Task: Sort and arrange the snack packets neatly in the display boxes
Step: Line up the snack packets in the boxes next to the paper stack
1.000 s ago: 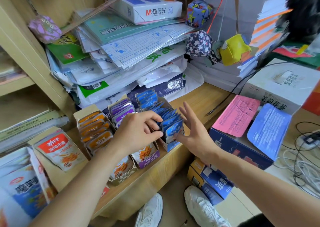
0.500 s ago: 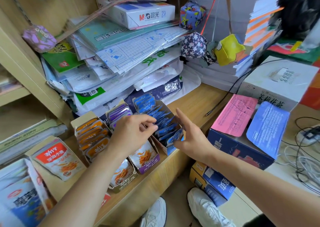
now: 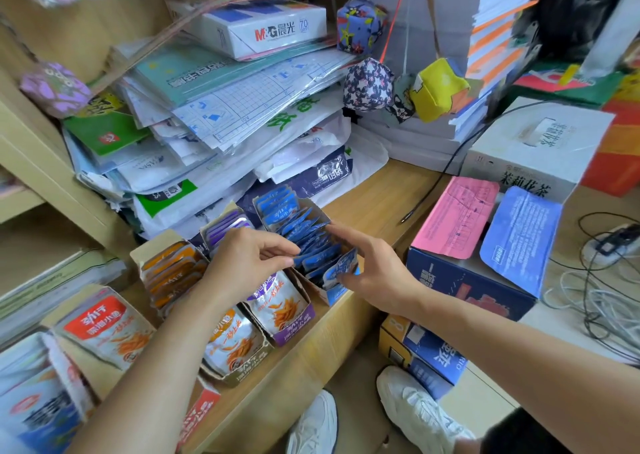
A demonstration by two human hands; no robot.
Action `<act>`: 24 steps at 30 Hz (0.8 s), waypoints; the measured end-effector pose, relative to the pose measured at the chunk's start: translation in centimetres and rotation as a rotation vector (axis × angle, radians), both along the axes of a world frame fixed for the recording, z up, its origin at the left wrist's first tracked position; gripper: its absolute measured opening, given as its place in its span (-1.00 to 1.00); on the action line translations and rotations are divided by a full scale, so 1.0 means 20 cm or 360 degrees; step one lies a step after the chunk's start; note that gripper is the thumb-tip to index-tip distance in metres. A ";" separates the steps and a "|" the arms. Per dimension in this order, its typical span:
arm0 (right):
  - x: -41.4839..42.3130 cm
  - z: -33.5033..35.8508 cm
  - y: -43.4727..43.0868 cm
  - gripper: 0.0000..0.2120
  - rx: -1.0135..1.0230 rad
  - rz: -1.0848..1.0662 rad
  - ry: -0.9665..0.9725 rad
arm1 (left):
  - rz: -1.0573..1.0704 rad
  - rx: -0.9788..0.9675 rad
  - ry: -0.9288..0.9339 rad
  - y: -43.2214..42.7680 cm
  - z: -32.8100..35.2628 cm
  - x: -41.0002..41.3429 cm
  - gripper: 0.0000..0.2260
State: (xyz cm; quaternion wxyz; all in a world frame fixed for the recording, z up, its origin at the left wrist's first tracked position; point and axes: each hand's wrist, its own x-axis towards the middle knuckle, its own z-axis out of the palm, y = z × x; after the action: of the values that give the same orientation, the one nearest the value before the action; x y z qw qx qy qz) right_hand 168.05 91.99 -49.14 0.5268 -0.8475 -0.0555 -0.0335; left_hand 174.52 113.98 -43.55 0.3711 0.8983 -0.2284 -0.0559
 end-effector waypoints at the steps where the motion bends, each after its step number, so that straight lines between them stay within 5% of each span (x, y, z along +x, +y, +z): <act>1: 0.00 0.00 0.00 -0.31 0.0010 -0.0002 -0.0022 | -0.0023 0.0022 0.0003 0.00 0.01 0.00 -0.76; 5: -0.01 0.01 0.00 -0.42 0.0014 -0.0020 -0.0085 | -0.0019 0.0020 -0.0015 -0.01 0.02 0.00 -0.73; 9: -0.02 0.01 -0.01 -0.46 0.0018 0.0013 -0.0126 | 0.0122 0.0104 -0.0196 -0.07 0.02 -0.01 -0.93; 14: 0.00 0.03 -0.02 -0.47 -0.0128 0.0042 -0.0101 | 0.0203 0.0385 -0.0333 -0.13 0.04 0.01 -0.83; 18: 0.01 0.05 -0.02 -0.59 -0.0202 0.0049 -0.0105 | 0.0165 0.0558 -0.0389 -0.17 0.06 0.01 -0.93; 24: 0.02 0.06 -0.03 -0.67 -0.0093 0.0026 -0.0069 | 0.0094 0.0466 -0.0354 -0.16 0.07 0.02 -0.87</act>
State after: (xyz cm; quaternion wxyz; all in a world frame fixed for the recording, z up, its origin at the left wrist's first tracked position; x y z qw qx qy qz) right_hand 168.40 91.41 -47.91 0.5007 -0.8612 -0.0748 -0.0460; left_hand 174.82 110.69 -42.22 0.2104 0.9497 -0.2311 0.0221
